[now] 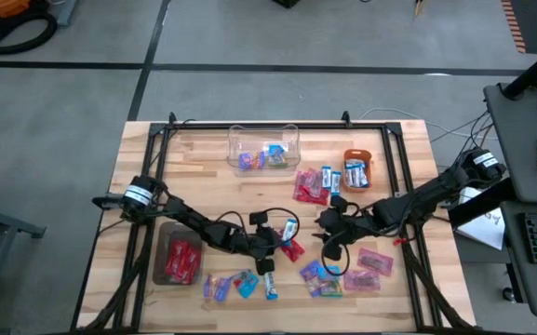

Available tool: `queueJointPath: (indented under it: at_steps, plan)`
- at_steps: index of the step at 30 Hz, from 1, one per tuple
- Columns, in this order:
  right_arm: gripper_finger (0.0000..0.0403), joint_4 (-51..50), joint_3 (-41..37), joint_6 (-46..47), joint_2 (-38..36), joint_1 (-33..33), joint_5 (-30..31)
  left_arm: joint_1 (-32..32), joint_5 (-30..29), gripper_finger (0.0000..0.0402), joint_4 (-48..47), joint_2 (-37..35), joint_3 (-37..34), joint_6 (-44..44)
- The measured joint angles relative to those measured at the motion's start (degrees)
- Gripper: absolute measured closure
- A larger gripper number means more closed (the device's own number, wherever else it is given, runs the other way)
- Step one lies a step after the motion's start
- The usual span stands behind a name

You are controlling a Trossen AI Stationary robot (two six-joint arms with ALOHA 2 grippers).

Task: Sort candy
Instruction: Put the white chocolate into the orange bin

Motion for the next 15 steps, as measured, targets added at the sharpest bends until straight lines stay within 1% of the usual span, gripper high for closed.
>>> queueJointPath:
  at_steps: [3, 4, 9, 15]
  plan:
    - [0.0211, 2.24, -0.65, 0.44, 0.00, 0.00, 1.01, 0.07, 0.00, 0.0384, 0.00, 0.00, 0.00, 0.04]
    - [0.0211, 3.36, -0.93, 0.44, 0.00, 0.00, 1.05, 0.10, 0.00, 0.0392, 0.00, 0.00, 0.00, 0.04]
    - [0.0211, 9.15, -2.85, -0.82, 0.02, 0.00, 1.04, 0.11, -1.14, 0.0397, -0.02, 0.00, 0.00, 0.06]
    - [0.0211, 14.09, -5.06, -8.83, 1.63, 0.00, 0.00, 0.11, -1.29, 0.0401, 0.12, -0.42, 0.00, 0.32]
